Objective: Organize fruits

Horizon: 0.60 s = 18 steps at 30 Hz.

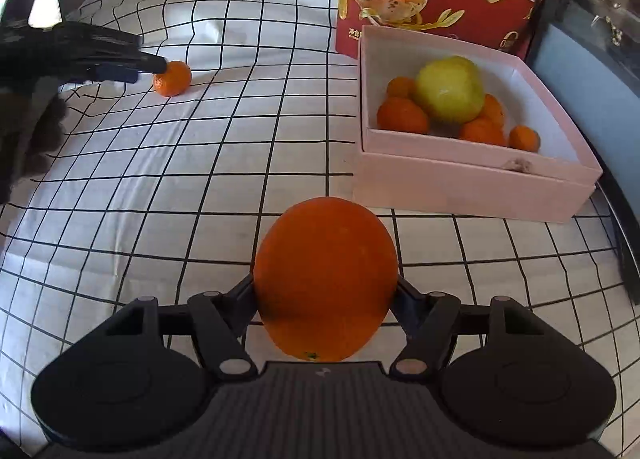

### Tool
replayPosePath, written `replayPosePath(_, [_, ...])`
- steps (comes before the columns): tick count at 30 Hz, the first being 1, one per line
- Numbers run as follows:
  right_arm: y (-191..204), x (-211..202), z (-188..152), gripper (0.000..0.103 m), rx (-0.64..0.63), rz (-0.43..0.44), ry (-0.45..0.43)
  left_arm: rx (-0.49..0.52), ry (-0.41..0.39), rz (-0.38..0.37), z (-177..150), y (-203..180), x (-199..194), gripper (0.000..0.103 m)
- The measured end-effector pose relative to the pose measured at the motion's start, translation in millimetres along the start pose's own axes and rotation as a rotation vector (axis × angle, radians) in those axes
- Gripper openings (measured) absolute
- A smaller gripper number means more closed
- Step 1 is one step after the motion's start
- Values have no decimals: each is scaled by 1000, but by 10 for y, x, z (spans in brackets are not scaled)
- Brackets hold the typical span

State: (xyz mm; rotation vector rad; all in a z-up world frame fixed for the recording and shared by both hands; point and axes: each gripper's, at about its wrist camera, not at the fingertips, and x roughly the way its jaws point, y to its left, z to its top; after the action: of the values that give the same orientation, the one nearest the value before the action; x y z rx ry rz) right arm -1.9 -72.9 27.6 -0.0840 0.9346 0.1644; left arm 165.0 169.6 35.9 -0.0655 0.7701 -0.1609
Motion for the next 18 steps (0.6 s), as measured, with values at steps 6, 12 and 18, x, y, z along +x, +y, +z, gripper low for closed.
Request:
replayPosePath(6, [31,-47,-102,72,-36,-10,-32,30,39,60,-9,-57,199,51])
replayPosePath(12, [-86,37,-172,79,20,7,-24,23,76,79,12,-67,358,53])
replayPosePath(18, [-135,43,-224,87,18,7,-50,47,88,73,7,-149,368,52])
